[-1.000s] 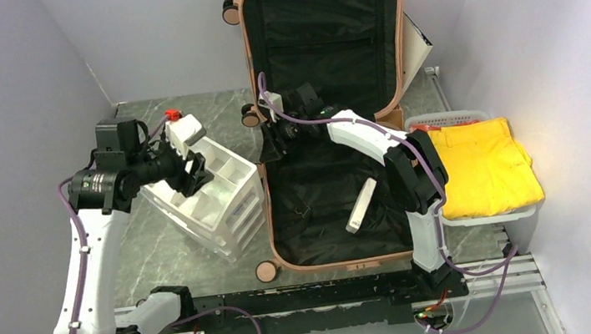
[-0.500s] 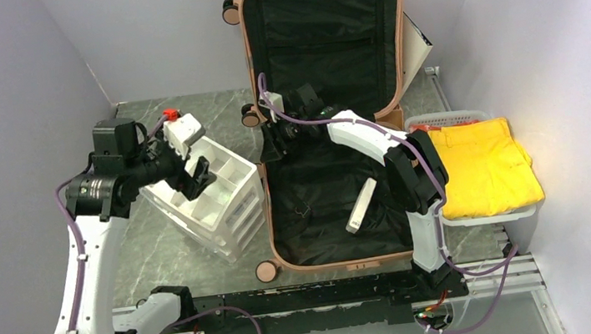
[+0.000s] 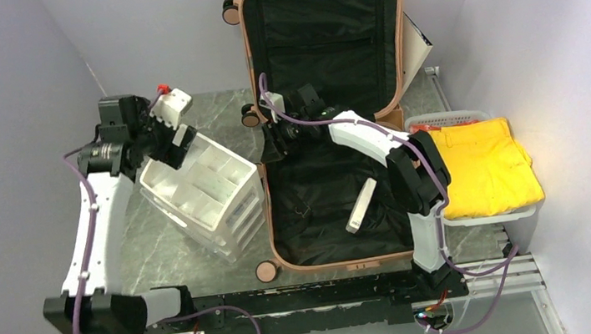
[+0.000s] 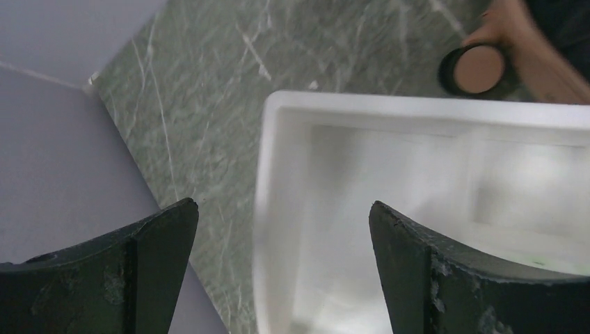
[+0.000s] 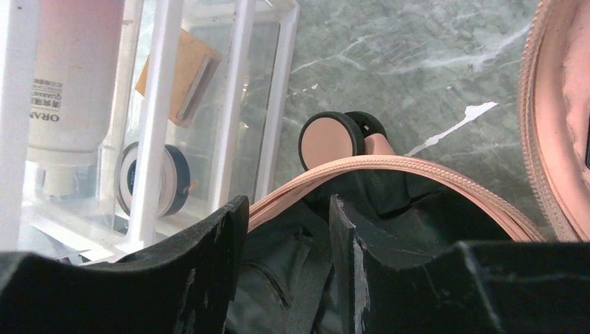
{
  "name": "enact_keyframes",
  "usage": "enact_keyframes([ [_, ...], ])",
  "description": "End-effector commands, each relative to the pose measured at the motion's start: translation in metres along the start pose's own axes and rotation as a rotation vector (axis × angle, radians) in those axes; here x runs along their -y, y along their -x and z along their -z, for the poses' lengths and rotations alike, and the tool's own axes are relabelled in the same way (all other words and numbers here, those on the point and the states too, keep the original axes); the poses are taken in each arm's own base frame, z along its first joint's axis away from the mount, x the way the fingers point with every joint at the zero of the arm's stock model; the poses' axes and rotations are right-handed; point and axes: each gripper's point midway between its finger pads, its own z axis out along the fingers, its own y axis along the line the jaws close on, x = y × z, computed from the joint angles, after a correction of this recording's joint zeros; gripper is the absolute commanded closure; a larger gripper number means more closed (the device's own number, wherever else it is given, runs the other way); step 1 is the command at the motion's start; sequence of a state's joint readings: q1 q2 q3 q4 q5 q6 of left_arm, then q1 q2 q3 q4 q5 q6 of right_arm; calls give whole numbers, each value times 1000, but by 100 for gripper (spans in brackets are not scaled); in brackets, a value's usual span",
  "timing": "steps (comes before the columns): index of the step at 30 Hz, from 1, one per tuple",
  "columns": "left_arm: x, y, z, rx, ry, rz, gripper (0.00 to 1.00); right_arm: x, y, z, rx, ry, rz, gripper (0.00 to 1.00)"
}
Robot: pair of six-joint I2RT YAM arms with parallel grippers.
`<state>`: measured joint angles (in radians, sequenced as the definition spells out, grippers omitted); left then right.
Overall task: Open, take out, and arrange the luggage
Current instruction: Adjust the luggage at the center of the board.
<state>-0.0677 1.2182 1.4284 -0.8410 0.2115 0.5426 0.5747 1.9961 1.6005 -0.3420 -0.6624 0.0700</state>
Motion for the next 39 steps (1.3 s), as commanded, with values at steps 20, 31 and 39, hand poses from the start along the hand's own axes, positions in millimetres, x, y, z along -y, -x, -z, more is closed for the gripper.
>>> enact_keyframes([
  [20,-21,-62,-52,-222,-326,106,72,-14,4,-25,-51,52,91,50],
  [31,-54,-40,-30,-134,-225,51,95,-32,7,-83,-85,149,19,51],
  [39,-83,-47,-6,-109,-205,75,95,-34,42,-72,-5,-28,87,52],
])
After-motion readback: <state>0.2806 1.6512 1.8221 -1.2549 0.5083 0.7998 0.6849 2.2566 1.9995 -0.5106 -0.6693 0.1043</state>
